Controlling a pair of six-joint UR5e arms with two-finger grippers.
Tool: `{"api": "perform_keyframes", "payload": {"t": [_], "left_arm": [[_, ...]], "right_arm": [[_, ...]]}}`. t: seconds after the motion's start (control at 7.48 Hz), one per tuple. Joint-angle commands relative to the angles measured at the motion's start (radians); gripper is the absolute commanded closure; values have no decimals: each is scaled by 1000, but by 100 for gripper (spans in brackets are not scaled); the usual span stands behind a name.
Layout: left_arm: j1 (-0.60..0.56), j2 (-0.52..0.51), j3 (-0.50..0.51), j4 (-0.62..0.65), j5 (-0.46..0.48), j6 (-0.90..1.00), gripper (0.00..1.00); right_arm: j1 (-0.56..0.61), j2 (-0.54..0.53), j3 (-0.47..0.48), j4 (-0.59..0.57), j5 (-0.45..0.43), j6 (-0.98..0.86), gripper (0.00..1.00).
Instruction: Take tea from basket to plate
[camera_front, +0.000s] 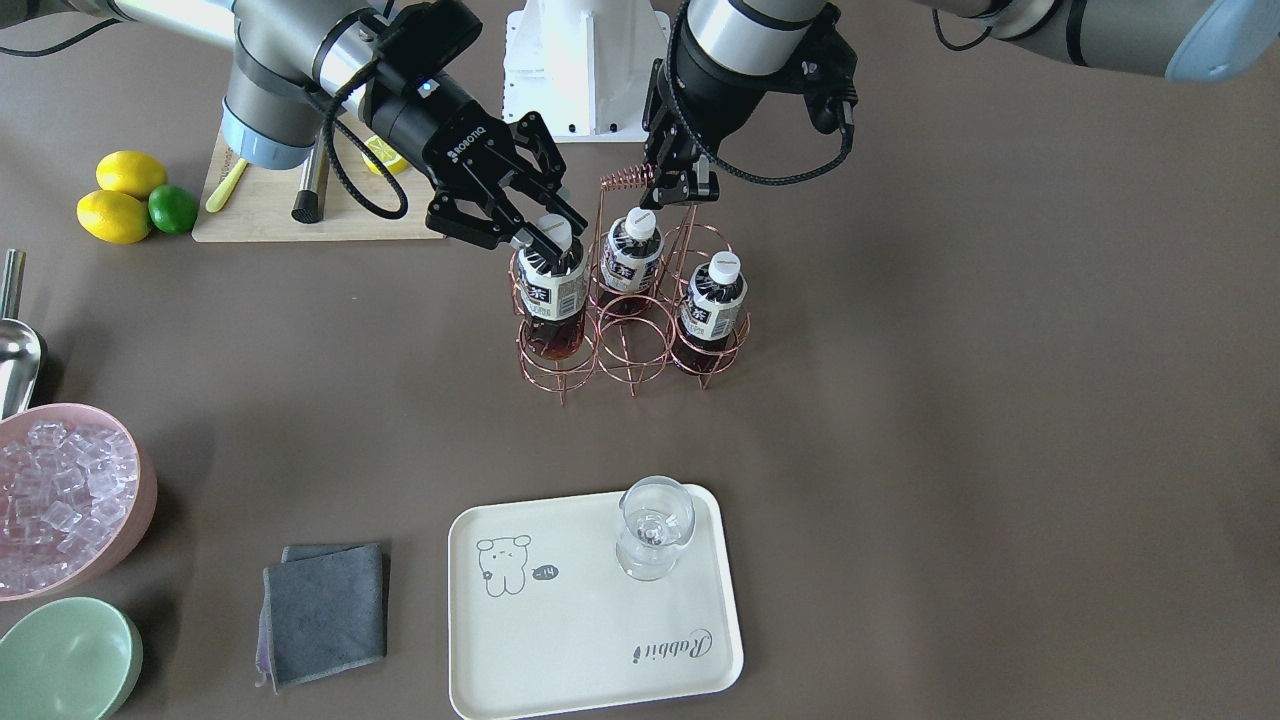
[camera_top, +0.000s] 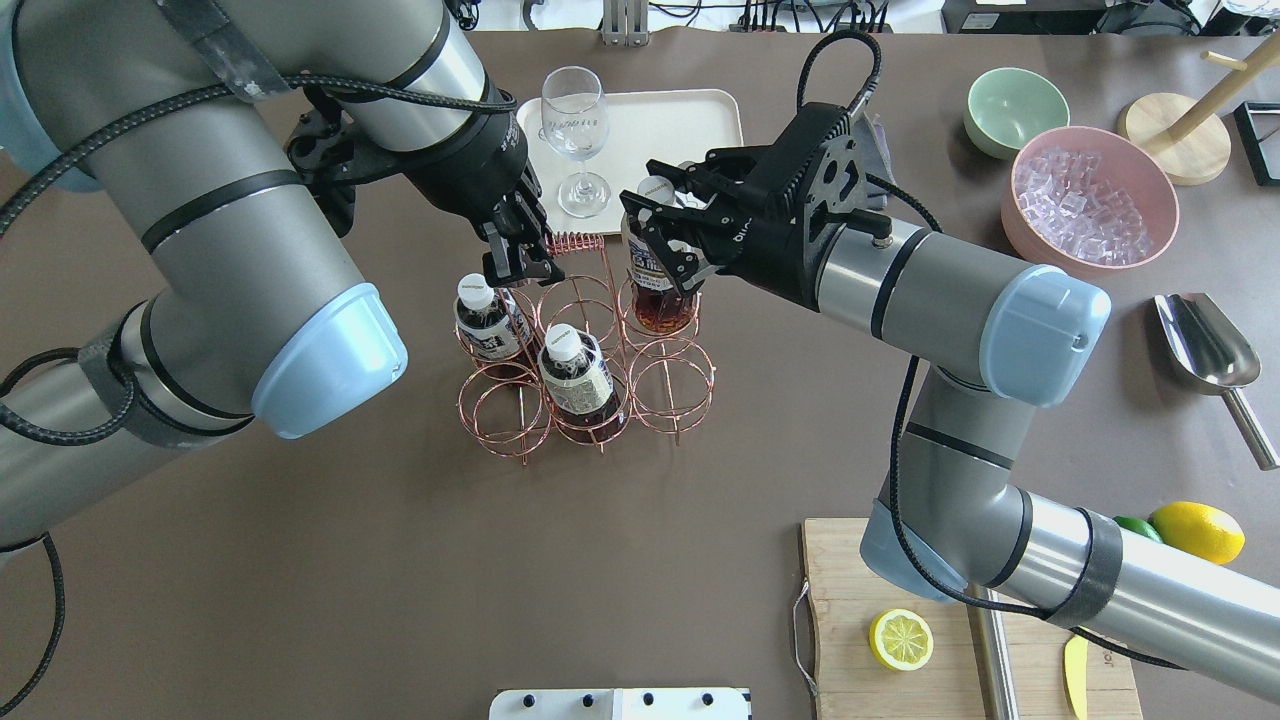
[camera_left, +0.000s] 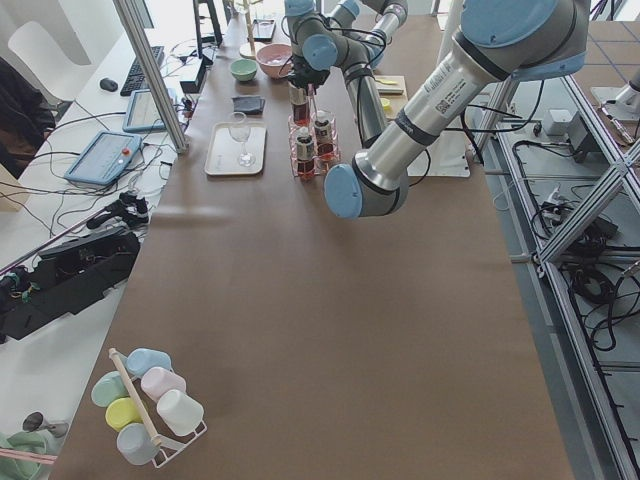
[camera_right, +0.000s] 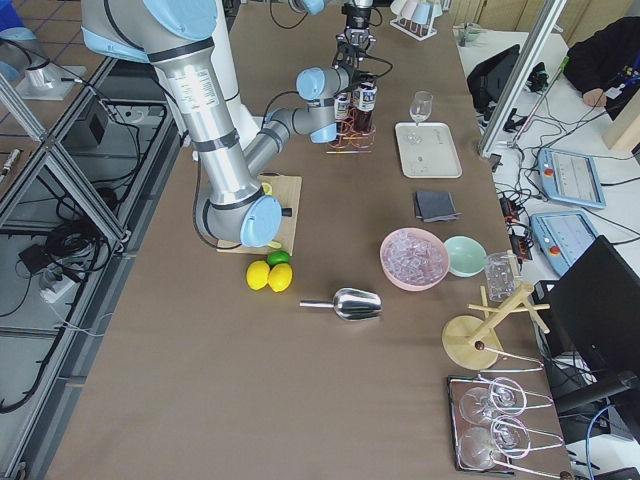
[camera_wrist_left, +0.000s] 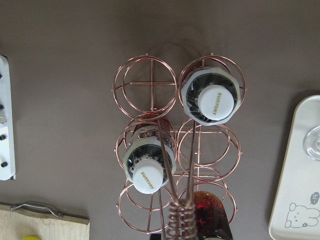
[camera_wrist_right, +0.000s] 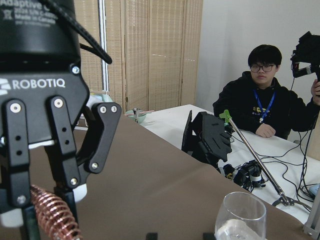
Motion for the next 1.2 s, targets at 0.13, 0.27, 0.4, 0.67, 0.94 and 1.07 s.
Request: {"api": "perform_keyframes", "payload": {"t": [0.13,0.27,0.4,0.67,0.94,1.07], "left_arm": [[-5,0,-2,0,0,1,100],[-5,2,-7,0,0,1,100],[-5,2,-7,0,0,1,100],[-5,14,-16,0,0,1,100],[-5,23,-15,-2,0,4,100],[-8,38,-22,-2,-2,8,100]], "right_arm": [[42,9,36,-17,2,24,100],[65,10,45,-34,12,32,100],[130,2,44,-44,70,29,100],[215,-1,9,-55,143,27,100],[259,12,-92,-51,137,24,100],[282,33,-149,-46,124,24,100]]}}
